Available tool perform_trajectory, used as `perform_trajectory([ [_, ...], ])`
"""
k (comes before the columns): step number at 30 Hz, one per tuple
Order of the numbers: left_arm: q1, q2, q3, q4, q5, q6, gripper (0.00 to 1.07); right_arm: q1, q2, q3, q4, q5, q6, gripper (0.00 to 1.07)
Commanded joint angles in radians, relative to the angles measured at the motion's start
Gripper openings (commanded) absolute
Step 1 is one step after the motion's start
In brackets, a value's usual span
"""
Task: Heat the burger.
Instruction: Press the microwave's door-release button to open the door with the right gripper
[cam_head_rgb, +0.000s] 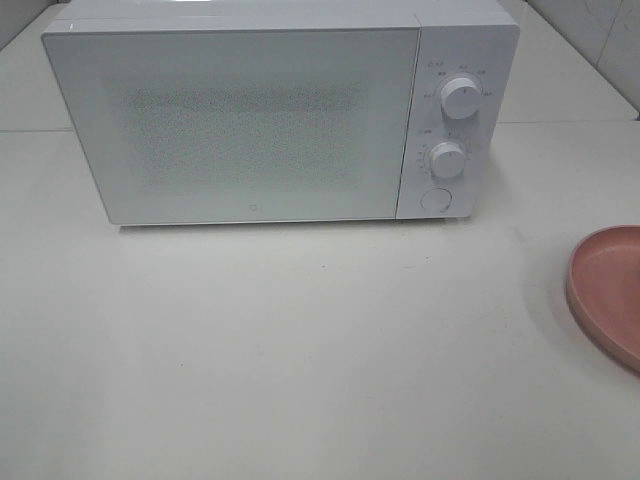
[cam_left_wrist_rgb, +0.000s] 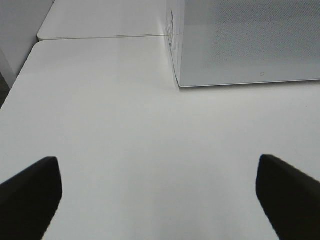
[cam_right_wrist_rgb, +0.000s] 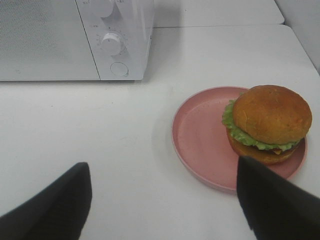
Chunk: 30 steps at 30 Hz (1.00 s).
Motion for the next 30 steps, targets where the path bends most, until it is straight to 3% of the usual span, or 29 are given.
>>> perform_trajectory([
  [1, -0.001, -0.016, 0.002, -0.011, -0.005, -0.002, 0.98, -0.001, -0.026, 0.0, -0.004, -0.007, 0.007, 0.76],
  [23, -0.001, -0.016, 0.002, -0.011, -0.005, -0.002, 0.98, -0.001, -0.024, -0.013, -0.003, -0.024, 0.007, 0.76],
  [30, -0.001, -0.016, 0.002, -0.011, -0.005, -0.002, 0.98, -0.001, 0.073, -0.03, -0.004, -0.099, 0.007, 0.76],
])
